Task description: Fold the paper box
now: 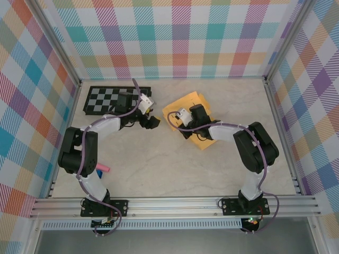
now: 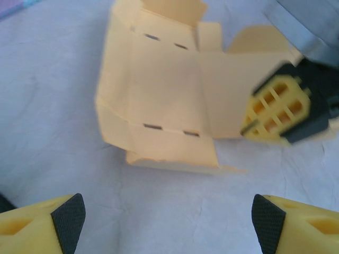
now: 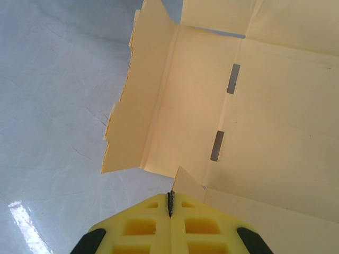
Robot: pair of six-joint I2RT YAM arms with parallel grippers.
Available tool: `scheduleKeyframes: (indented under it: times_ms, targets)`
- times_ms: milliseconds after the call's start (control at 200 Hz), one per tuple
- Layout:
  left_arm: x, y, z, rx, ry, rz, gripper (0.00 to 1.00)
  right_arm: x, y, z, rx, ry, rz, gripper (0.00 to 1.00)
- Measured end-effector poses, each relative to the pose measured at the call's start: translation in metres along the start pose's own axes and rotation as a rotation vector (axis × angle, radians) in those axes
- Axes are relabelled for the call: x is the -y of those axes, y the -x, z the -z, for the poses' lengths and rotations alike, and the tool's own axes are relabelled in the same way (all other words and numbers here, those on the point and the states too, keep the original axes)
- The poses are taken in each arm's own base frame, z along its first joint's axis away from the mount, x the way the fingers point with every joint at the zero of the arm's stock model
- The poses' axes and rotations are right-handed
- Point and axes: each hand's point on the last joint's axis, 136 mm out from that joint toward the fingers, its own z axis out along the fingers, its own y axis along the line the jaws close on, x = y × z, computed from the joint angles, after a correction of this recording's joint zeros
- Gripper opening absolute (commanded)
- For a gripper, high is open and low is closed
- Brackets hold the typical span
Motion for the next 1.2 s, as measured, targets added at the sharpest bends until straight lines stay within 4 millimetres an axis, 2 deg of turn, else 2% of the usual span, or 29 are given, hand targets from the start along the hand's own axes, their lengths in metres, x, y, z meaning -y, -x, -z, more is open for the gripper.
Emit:
scheduleKeyframes:
  times_ms: [150,260,425,600,750,955,1090,1200]
  targets:
    - [-0.033,0.016,0.006,0.029,0.172,0.251,0.85,0.002,0.001,0.001,0.025,0.021,-0.065,0.00]
    - [-0.047,0.022,0.009,0.058,0.245,0.431,0.85,-0.001,-0.002,0.001,0.036,0.039,-0.100,0.00]
    - [-0.056,0.011,-0.001,0.050,0.263,0.616,0.82,-0.008,-0.005,0.003,0.053,0.069,-0.114,0.00]
    - [-0.066,0.003,-0.023,-0.026,0.289,0.656,0.81,-0.017,-0.007,0.011,0.077,0.105,-0.106,0.00]
    - [-0.056,0.003,-0.030,-0.047,0.270,0.646,0.81,-0.021,-0.008,0.014,0.095,0.116,-0.096,0.00]
    - [-0.027,0.003,-0.042,-0.096,0.184,0.564,0.80,-0.026,-0.017,0.017,0.099,0.128,-0.091,0.00]
    - [-0.008,-0.001,-0.047,-0.166,0.144,0.465,0.76,-0.029,-0.011,0.021,0.125,0.145,-0.078,0.00]
    - [-0.004,-0.001,-0.050,-0.193,0.132,0.397,0.73,-0.032,-0.004,0.026,0.154,0.159,-0.062,0.00]
